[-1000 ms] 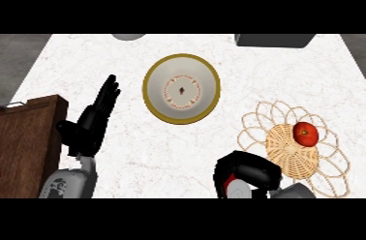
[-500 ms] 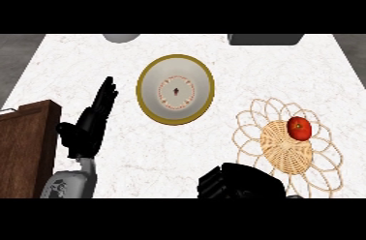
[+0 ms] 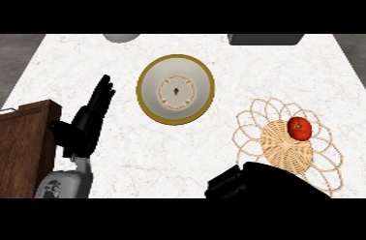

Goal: Pick the can from the placemat and place it in the bowl

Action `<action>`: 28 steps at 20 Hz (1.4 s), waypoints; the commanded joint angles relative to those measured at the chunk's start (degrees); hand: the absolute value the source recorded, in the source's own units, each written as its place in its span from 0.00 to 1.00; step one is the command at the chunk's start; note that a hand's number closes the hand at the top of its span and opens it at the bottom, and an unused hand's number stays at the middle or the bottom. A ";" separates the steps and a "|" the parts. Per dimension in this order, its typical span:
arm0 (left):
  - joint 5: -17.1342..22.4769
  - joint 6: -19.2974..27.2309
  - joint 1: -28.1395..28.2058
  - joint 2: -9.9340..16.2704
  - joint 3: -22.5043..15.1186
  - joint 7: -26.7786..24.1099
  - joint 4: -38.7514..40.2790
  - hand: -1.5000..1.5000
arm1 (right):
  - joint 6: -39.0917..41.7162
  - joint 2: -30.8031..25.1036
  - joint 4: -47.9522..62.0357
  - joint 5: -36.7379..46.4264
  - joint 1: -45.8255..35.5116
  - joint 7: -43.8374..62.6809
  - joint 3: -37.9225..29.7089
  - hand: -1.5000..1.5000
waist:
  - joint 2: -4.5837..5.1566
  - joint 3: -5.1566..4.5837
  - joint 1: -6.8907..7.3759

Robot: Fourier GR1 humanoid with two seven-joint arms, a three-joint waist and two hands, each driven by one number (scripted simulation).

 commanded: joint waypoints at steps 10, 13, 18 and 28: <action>-2.14 1.37 0.35 -2.22 -1.85 -0.74 0.98 0.50 | -10.18 7.38 13.90 -3.99 -26.38 21.35 -2.91 1.00 | 0.14 0.01 0.57; -0.39 -0.40 0.57 -0.19 0.23 -1.11 0.34 0.50 | -12.67 7.40 17.89 3.94 -32.10 20.44 -3.66 1.00 | 0.16 0.00 0.77; -0.71 0.75 -3.23 -1.30 0.32 0.23 1.91 0.50 | -17.05 4.03 28.15 17.96 -33.53 8.15 -1.02 1.00 | 0.46 0.02 0.90; -0.75 -0.75 1.14 -0.91 -0.92 -0.84 -0.85 0.50 | -30.44 6.44 63.06 25.40 -46.67 -8.48 -8.57 1.00 | 0.46 0.02 1.49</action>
